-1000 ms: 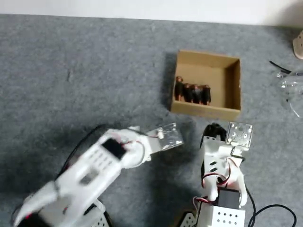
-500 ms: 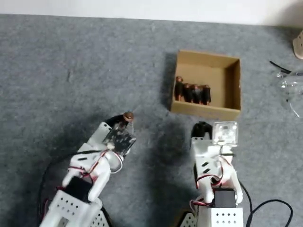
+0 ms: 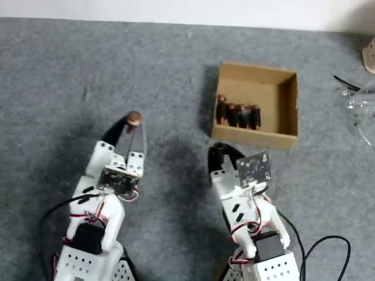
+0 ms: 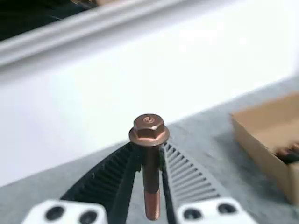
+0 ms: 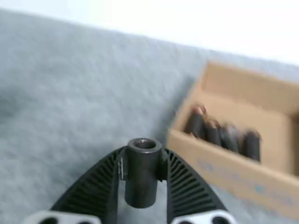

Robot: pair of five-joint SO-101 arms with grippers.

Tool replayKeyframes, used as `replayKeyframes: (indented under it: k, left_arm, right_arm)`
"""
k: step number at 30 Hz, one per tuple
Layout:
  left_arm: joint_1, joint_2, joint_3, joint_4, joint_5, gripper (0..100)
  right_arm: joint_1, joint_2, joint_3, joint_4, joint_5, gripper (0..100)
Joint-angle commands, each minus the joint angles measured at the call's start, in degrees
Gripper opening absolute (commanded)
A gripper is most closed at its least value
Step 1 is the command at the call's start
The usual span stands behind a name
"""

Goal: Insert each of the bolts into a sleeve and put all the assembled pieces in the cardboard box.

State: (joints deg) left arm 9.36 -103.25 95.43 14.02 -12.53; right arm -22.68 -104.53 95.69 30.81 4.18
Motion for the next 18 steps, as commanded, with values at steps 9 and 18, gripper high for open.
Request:
replayKeyframes:
  k: [9, 18]
  left_arm:
    - [-2.4, -1.5, -6.0, -3.7, 37.3, 1]
    - [-2.4, -1.5, -7.5, -3.9, 57.0, 1]
  right_arm:
    - [-11.8, -0.8, 3.6, -4.8, 0.7, 0.5]
    - [-14.8, -0.7, 9.1, -14.8, 11.7, 0.5]
